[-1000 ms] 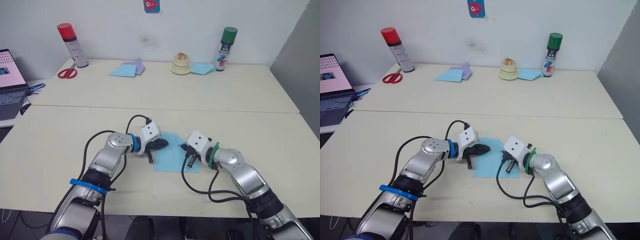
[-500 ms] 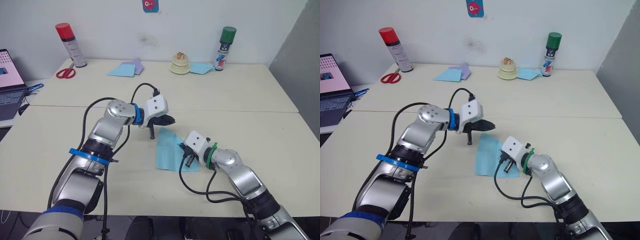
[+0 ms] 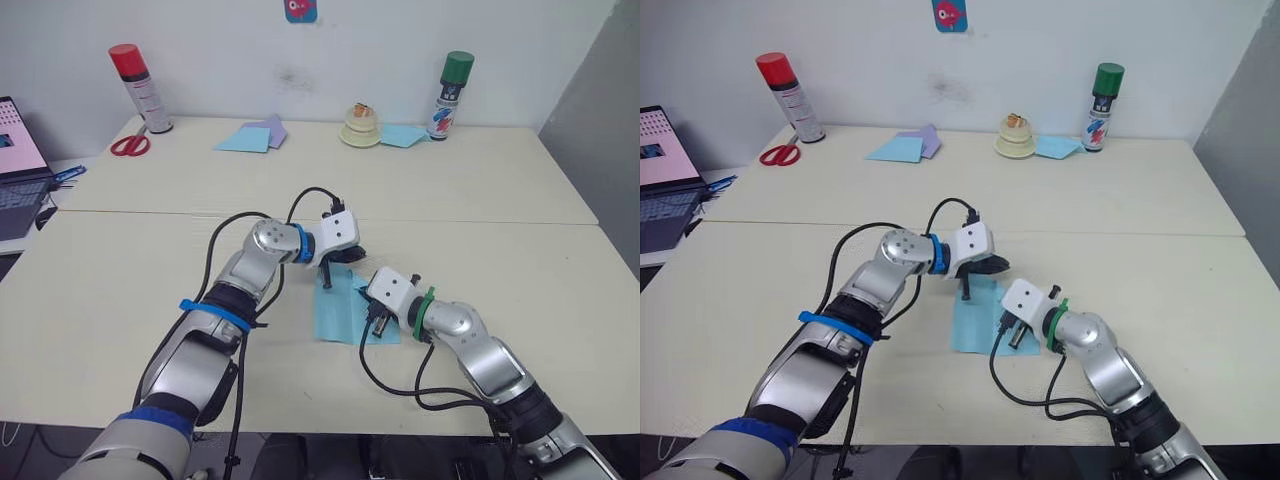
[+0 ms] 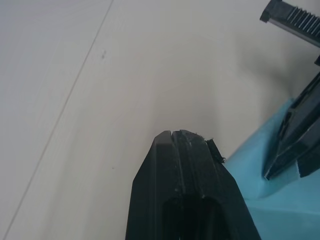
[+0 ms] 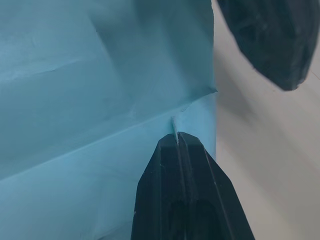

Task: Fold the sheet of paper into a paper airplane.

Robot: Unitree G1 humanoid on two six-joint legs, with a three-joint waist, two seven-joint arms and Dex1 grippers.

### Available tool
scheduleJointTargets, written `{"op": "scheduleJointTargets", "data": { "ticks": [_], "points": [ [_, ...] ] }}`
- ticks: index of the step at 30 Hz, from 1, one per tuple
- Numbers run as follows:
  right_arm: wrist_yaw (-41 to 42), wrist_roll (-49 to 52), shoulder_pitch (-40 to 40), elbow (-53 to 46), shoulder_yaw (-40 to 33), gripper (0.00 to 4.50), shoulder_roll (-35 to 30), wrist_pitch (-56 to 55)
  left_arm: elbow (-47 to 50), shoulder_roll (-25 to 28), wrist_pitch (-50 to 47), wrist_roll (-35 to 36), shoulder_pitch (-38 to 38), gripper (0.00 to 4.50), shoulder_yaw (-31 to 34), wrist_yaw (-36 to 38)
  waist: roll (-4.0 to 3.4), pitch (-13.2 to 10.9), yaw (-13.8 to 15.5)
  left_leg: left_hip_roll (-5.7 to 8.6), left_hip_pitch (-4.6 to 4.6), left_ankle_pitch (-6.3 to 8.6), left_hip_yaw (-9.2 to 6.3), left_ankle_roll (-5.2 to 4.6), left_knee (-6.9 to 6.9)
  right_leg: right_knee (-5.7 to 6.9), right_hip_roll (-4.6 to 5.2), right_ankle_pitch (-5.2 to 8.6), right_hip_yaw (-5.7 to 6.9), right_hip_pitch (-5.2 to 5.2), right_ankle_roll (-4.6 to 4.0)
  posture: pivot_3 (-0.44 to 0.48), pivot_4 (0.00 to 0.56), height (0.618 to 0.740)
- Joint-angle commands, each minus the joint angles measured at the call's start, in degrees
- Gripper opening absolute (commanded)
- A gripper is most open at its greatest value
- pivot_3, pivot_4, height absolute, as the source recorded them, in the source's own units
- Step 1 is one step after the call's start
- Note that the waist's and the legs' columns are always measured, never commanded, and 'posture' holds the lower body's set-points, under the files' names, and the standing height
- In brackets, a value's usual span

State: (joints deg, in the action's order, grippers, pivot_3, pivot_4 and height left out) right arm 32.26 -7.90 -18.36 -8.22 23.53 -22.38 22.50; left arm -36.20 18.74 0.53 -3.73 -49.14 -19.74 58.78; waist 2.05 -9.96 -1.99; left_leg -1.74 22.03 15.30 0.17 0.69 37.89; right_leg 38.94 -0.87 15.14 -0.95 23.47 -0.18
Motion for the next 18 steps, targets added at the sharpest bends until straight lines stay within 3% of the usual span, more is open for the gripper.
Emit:
{"op": "scheduleJointTargets", "data": {
  "ticks": [1,7,12,18],
  "points": [
    [0.14,-0.98,1.56,-1.49,0.24,0.02,-0.42,-1.31,3.39,0.57,0.01,0.44,1.65,0.00,1.29,-0.31,0.00,0.00,0.05,0.00,0.06,0.00,-0.01,0.00,0.00,0.00,0.00,0.00,0.02,0.05,0.00,0.000,0.150,0.729],
    [-1.28,-1.59,3.09,-2.11,-0.04,0.02,0.88,1.06,7.41,1.93,-0.55,2.24,5.94,0.00,4.09,-1.93,0.00,0.00,0.09,-0.02,0.17,0.00,-0.05,0.00,0.00,0.00,0.01,0.01,0.04,0.13,-0.02,0.000,0.150,0.729],
    [-2.48,-1.85,3.12,-1.73,-0.51,0.02,2.24,3.20,14.55,2.70,-4.76,7.90,10.91,0.00,8.71,-1.09,0.00,0.00,0.09,-0.03,0.12,0.00,-0.06,0.00,0.02,0.02,0.03,0.01,0.06,0.11,-0.02,0.000,0.150,0.729],
    [-1.70,-1.94,2.85,-1.94,-0.38,0.02,2.28,3.70,18.39,8.25,-8.79,5.47,15.93,0.00,5.37,2.40,-0.01,0.00,0.13,-0.04,-0.03,0.00,-0.06,0.01,0.00,0.06,0.03,0.01,0.05,0.02,-0.03,0.000,0.150,0.729]
  ]
}}
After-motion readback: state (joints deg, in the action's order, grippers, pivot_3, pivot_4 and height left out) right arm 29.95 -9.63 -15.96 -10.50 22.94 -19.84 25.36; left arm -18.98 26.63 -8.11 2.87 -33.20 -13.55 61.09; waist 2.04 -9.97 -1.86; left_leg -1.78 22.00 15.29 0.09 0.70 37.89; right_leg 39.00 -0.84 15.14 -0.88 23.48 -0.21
